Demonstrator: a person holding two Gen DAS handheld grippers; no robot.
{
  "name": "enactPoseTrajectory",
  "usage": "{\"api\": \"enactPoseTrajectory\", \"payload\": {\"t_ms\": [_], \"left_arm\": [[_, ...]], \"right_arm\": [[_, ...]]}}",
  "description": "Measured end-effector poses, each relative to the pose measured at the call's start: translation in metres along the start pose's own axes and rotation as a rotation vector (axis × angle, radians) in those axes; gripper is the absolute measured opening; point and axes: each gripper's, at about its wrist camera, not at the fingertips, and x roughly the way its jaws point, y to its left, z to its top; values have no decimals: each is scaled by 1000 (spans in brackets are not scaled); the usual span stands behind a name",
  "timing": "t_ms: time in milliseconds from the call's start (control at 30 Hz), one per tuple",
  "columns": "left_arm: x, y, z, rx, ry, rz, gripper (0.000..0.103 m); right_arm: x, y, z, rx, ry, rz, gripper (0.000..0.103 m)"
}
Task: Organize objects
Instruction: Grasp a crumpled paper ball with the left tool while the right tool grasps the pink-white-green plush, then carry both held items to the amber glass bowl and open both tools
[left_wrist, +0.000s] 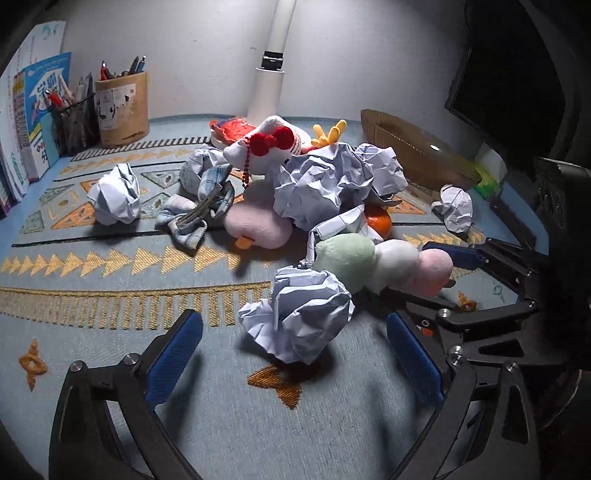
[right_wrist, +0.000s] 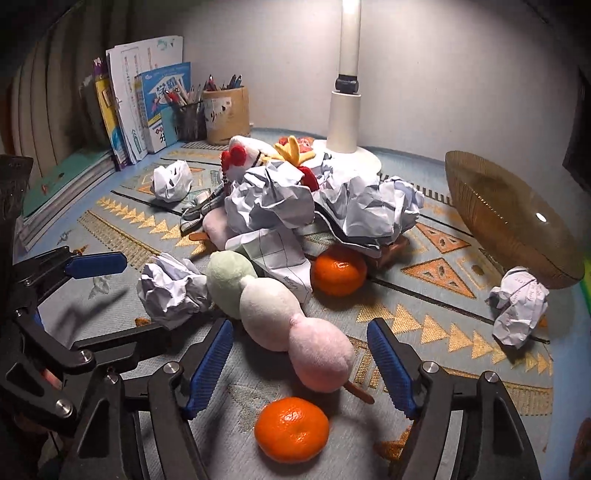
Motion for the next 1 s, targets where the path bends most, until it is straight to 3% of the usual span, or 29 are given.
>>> {"api": "enactPoseTrajectory", "payload": {"t_ms": [33,100,200,267,333,467,533,600,733,800,867,933,1000], "left_arm": [[4,-1,1,3,15,4,86],[11,-5,0,21,46,15,63],[7,-10,0,48,21,36,45],[3,-12,1,51,5,28,38],[-3,-15,2,59,-27,32,38],[-8,-19,4,44,-74,11,38],[-3,-15,2,16,-77,1,38],[0,-14,2,8,-64,16,38],[-2,-13,0,9,-73,19,38],[-2,-12,1,11,-75,19,38],[-1,-12,0,8,-70,14,38],[-1,-10,1,4,-66,7,38],[-1,-10,0,4,-67,6,38]], "right_arm": [[2,-1,-1,4,13,24,56],[-1,-1,-3,-2,-5,14,48],[-12,-2,-5,-11,-46,20,25],[-26,-9,-6,13,-81,28,25],[-44,-20,-9,53,-115,22,25],[-80,-62,-26,256,-149,-4,25],[-86,-86,-40,395,-120,-41,25],[-84,-106,-56,526,-75,4,25],[-73,-118,-82,672,5,93,26],[-72,-115,-86,691,22,136,28],[-74,-110,-86,636,44,67,29],[-80,-105,-87,552,35,-57,40],[-86,-104,-85,476,24,-138,64]]}}
